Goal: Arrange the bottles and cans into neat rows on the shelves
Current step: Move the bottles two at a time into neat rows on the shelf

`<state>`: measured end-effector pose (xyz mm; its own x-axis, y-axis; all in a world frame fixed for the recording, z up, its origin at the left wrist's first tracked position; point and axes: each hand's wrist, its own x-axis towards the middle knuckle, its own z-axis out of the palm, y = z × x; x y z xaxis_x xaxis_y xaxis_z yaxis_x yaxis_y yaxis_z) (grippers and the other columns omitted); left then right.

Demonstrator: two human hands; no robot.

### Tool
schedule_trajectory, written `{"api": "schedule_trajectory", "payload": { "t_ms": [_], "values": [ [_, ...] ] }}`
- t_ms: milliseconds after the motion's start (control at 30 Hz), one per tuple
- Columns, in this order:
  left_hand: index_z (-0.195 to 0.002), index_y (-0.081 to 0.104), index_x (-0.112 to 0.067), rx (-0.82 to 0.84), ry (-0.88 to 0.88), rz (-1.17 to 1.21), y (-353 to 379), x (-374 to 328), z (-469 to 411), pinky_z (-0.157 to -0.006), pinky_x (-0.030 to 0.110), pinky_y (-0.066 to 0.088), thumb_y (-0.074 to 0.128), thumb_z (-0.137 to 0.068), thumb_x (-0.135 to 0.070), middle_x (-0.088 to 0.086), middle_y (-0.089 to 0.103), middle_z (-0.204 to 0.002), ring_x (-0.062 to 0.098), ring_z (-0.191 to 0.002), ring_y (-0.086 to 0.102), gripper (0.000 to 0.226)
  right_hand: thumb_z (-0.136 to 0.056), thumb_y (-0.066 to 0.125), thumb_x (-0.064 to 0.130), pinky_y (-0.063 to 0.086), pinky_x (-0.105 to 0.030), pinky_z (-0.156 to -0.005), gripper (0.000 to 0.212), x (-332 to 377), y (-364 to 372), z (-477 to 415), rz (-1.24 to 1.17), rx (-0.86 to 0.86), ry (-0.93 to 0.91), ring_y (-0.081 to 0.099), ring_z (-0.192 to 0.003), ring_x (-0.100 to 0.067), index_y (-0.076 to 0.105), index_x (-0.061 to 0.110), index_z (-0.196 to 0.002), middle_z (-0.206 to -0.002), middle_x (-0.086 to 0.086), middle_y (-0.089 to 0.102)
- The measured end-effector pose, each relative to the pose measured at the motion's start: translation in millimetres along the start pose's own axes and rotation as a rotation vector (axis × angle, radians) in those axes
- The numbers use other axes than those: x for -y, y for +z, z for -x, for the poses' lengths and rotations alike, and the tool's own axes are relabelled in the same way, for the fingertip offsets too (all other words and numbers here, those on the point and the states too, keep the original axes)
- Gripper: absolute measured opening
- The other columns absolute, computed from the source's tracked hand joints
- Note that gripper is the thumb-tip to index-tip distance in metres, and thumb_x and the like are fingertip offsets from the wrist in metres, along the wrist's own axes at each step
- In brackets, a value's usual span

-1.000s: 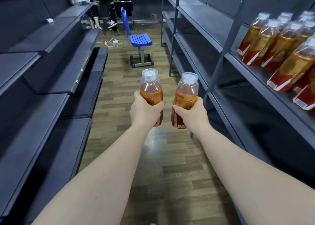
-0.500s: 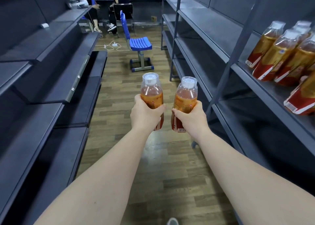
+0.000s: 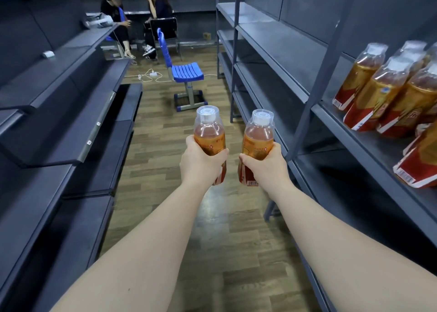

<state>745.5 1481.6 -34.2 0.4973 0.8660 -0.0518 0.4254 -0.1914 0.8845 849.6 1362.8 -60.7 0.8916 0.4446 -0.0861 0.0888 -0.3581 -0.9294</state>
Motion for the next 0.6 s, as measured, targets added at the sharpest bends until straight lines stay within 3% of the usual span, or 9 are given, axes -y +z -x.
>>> {"api": "schedule_trajectory", "payload": {
  "t_ms": [100, 367, 600],
  "values": [
    [-0.116, 0.040, -0.027, 0.033, 0.019, 0.007, 12, -9, -13, -0.069, 0.029, 0.047, 0.079, -0.080, -0.041, -0.014, 0.054, -0.090, 0.012, -0.083, 0.060, 0.054, -0.078, 0.080, 0.044, 0.053, -0.039, -0.092, 0.066, -1, -7, -13, -0.004, -0.047, -0.002, 0.061, -0.104, -0.014, 0.042, 0.028, -0.129, -0.112, 0.009, 0.061],
    [-0.117, 0.041, -0.030, 0.208, 0.117, -0.004, 62, -27, -54, -0.085, 0.039, 0.052, 0.079, -0.077, -0.042, -0.010, 0.060, -0.099, 0.020, -0.096, 0.061, 0.056, -0.076, 0.080, 0.044, 0.053, -0.035, -0.086, 0.062, -8, -26, -41, -0.019, -0.225, 0.053, 0.061, -0.098, -0.010, 0.040, 0.031, -0.121, -0.104, 0.013, 0.060],
    [-0.115, 0.041, -0.027, 0.448, 0.272, -0.013, 119, -63, -69, -0.081, 0.034, 0.047, 0.080, -0.077, -0.043, -0.011, 0.057, -0.095, 0.022, -0.095, 0.060, 0.056, -0.077, 0.081, 0.042, 0.054, -0.033, -0.083, 0.059, -11, -64, -39, -0.051, -0.499, 0.133, 0.062, -0.095, -0.008, 0.042, 0.029, -0.120, -0.104, 0.011, 0.061]
  ]
}}
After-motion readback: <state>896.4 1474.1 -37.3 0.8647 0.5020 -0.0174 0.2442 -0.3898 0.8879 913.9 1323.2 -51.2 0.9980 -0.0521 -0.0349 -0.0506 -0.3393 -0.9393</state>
